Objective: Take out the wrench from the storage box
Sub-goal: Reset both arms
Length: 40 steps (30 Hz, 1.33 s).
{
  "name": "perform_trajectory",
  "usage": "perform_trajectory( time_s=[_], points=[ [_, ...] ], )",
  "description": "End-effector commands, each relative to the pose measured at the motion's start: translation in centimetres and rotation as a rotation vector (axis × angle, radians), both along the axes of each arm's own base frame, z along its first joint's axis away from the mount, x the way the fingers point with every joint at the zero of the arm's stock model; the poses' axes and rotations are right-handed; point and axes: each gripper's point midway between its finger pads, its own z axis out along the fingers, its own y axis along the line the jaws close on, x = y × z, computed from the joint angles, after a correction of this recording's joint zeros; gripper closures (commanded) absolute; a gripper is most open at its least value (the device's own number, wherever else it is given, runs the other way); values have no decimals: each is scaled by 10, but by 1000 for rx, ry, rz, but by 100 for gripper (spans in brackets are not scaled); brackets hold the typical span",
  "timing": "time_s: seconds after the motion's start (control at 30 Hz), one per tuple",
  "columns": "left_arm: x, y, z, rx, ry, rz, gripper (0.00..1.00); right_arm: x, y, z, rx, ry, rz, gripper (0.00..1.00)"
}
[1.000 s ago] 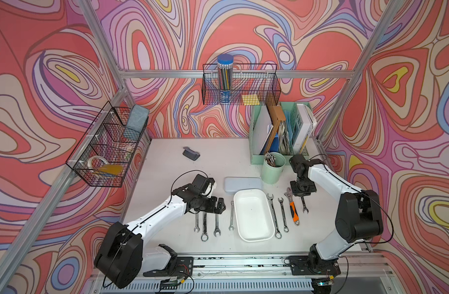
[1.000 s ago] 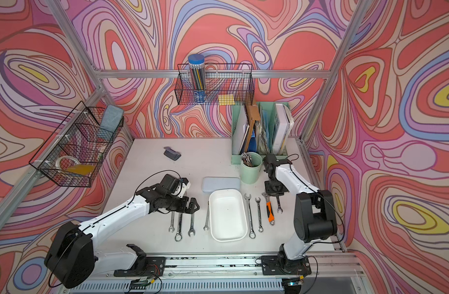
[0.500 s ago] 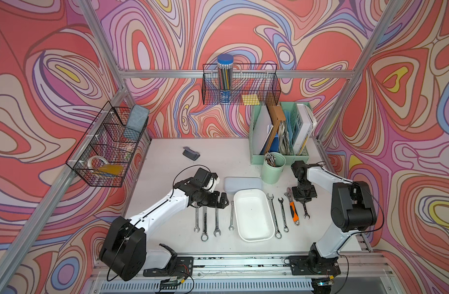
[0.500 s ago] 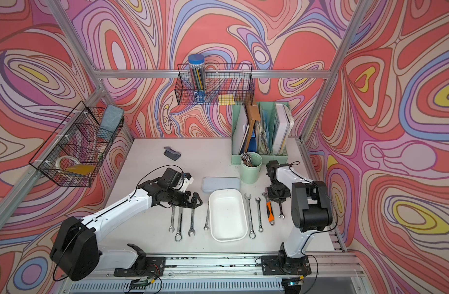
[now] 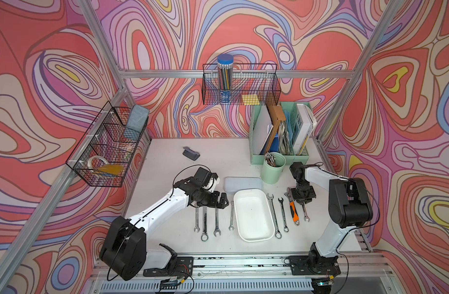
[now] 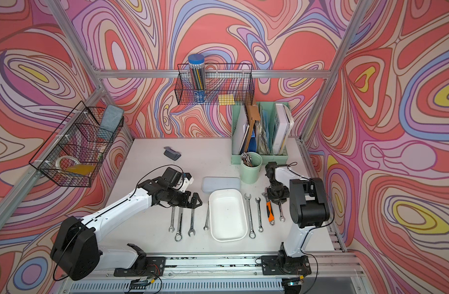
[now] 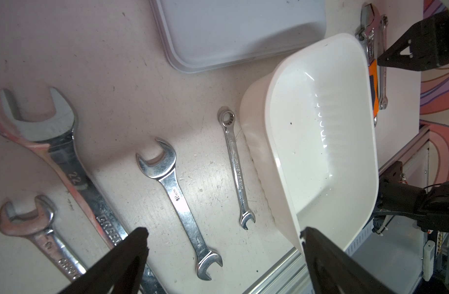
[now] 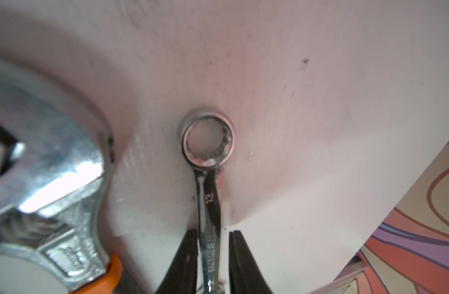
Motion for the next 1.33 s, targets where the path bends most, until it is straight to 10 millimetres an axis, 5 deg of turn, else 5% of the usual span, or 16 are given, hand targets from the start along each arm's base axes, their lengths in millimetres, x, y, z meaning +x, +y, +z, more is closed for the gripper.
perform_trajectory(
  time_s=[0.0,0.17,0.33,0.43,0.57,0.73,0.97,1.3],
  points=[
    [0,7,10,14,-26,1,1,8,4,13,36,-49,-11,72],
    [14,34,21,75,-109,95,1,45,4,85,46,-310,9,51],
    [60,119,20,244,-218,451,1,79,-2,139,81,-642,-7,32],
    [91,169,38,358,-403,630,1,95,-1,155,112,-861,-22,17],
    [118,203,53,423,-633,721,1,109,-9,161,133,-1079,-58,2],
    [135,208,34,454,-787,673,1,124,-20,153,161,-1276,-87,2],
    [149,211,1,498,-758,614,1,138,-18,136,200,-1472,-76,2],
    [161,217,-15,472,-722,577,1,151,-10,144,239,-1511,-10,2]
  ],
)
